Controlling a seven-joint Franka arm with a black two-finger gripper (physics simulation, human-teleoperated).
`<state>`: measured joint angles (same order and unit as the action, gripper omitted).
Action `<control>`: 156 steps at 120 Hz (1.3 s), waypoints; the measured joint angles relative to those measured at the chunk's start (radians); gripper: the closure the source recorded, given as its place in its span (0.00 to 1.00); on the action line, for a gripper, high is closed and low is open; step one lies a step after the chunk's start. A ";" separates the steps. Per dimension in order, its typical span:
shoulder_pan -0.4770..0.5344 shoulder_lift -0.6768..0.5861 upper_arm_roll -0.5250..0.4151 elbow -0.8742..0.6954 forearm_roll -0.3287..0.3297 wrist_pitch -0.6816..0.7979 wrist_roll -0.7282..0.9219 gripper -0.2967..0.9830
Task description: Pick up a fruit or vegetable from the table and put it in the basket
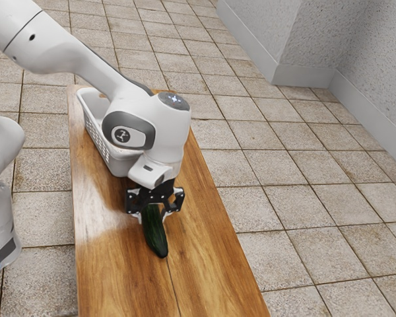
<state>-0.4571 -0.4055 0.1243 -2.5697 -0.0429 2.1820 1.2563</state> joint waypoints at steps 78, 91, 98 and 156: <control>-0.002 0.083 0.015 0.300 0.052 -0.031 0.009 0.60; 0.014 0.050 0.018 0.381 0.057 -0.102 0.014 0.60; 0.039 0.009 0.018 0.386 0.059 -0.144 0.017 0.60; 0.203 -0.290 0.016 0.302 0.107 -0.451 0.036 0.62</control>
<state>-0.2539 -0.6957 0.1405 -2.2678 0.0638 1.7313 1.2920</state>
